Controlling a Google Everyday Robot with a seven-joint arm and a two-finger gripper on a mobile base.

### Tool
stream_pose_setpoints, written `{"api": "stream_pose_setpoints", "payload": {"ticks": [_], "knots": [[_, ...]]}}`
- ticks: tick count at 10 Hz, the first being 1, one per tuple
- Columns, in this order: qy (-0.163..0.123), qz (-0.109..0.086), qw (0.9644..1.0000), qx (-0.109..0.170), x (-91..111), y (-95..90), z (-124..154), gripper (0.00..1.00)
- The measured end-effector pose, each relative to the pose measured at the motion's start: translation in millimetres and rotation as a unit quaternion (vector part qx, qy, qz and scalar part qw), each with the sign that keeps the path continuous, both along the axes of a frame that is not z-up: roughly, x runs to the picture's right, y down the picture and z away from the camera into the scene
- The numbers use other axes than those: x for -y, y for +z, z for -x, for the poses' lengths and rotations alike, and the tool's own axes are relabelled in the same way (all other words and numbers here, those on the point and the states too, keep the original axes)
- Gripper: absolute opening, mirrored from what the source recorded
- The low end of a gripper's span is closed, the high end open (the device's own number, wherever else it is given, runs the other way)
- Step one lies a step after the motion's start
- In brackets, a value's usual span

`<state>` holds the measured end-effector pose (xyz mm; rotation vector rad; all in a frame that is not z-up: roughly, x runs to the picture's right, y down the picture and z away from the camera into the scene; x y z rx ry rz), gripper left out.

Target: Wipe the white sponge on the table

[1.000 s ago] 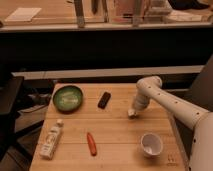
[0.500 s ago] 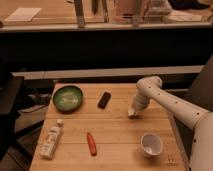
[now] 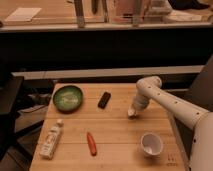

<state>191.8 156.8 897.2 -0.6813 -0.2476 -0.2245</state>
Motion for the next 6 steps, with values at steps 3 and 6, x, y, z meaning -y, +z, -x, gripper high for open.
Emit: {"api": "stream_pose_setpoints", "payload": {"ticks": [3, 6], "knots": [[-0.007, 0.0, 1.0, 0.003, -3.3, -1.8, 5.5, 0.01], [-0.007, 0.0, 1.0, 0.003, -2.7, -2.0, 6.1, 0.01]]}}
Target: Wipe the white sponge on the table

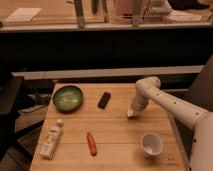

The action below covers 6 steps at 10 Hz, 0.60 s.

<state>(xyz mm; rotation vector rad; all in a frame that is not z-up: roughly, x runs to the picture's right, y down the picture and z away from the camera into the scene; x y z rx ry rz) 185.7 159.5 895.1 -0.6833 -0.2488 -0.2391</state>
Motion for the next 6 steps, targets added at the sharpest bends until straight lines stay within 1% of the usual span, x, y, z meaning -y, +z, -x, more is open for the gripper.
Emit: {"api": "stream_pose_setpoints", "payload": {"ticks": [6], "knots": [[-0.005, 0.001, 1.0, 0.002, -1.7, -1.8, 3.3, 0.01]]}}
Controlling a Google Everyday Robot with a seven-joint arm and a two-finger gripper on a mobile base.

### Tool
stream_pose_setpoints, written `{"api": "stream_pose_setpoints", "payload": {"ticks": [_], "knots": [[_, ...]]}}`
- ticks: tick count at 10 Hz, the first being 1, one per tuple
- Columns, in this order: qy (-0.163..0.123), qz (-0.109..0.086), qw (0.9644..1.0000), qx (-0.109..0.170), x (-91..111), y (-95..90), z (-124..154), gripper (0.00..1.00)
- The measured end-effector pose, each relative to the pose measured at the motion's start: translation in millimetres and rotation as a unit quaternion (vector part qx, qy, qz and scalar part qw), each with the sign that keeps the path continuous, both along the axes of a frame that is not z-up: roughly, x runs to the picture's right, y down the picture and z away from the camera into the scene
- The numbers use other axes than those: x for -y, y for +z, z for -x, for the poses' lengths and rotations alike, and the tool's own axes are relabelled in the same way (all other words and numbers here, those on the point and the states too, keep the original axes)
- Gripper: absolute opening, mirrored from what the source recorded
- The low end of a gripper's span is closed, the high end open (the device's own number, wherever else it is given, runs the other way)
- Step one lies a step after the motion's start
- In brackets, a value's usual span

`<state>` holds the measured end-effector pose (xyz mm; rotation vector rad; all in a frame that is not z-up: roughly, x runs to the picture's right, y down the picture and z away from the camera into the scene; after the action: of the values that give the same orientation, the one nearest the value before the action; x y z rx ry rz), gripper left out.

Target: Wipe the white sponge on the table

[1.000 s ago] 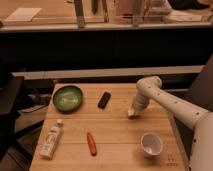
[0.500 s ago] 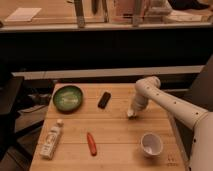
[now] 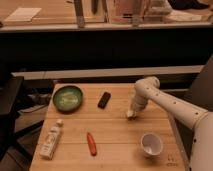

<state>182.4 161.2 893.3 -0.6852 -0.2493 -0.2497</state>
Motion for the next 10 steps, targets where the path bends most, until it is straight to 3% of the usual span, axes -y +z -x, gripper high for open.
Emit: {"api": "stream_pose_setpoints", "payload": {"ticks": [10], "knots": [[-0.02, 0.002, 0.9998, 0.008, -7.3, -6.1, 14.5, 0.01]]}}
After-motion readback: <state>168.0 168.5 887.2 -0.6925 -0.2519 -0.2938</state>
